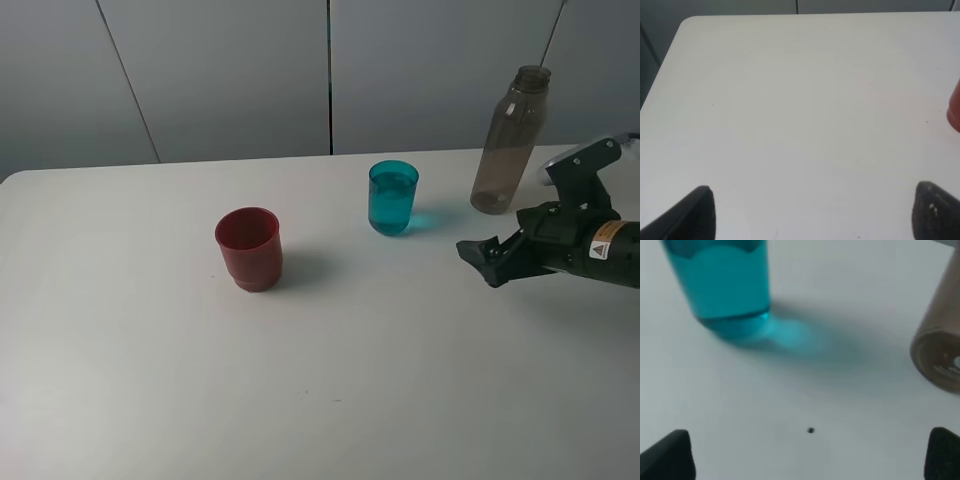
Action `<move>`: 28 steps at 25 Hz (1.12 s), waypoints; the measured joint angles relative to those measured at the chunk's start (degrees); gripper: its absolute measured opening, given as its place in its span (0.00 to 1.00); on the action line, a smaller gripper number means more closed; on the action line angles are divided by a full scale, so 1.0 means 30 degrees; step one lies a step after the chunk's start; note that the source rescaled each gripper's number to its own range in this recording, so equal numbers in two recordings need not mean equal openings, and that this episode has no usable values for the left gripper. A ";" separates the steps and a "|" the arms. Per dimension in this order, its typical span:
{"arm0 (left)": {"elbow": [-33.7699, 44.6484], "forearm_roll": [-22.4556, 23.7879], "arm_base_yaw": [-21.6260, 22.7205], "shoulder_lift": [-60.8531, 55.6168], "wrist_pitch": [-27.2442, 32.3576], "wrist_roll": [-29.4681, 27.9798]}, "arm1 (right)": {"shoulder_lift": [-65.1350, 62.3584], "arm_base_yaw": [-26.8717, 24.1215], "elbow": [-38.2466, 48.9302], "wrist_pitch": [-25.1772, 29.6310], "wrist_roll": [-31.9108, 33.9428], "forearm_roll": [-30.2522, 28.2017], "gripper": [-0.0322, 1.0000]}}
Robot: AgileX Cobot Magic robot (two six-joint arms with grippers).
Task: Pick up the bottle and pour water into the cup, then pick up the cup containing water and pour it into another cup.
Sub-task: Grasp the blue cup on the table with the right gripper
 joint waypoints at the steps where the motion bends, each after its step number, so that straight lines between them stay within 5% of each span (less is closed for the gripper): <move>1: 0.0000 0.0000 0.0000 0.0000 0.0000 0.0000 | 0.0000 0.0402 0.0000 -0.0273 0.0000 -0.0008 0.99; 7: 0.0000 0.0000 0.0000 0.0000 0.0000 0.0000 | 0.0461 0.2371 -0.0370 -0.1120 -0.0520 0.2571 0.99; 28: 0.0000 0.0000 0.0000 0.0000 0.0000 0.0000 | 0.6607 0.4019 -0.5073 -0.1909 0.0439 0.2884 0.99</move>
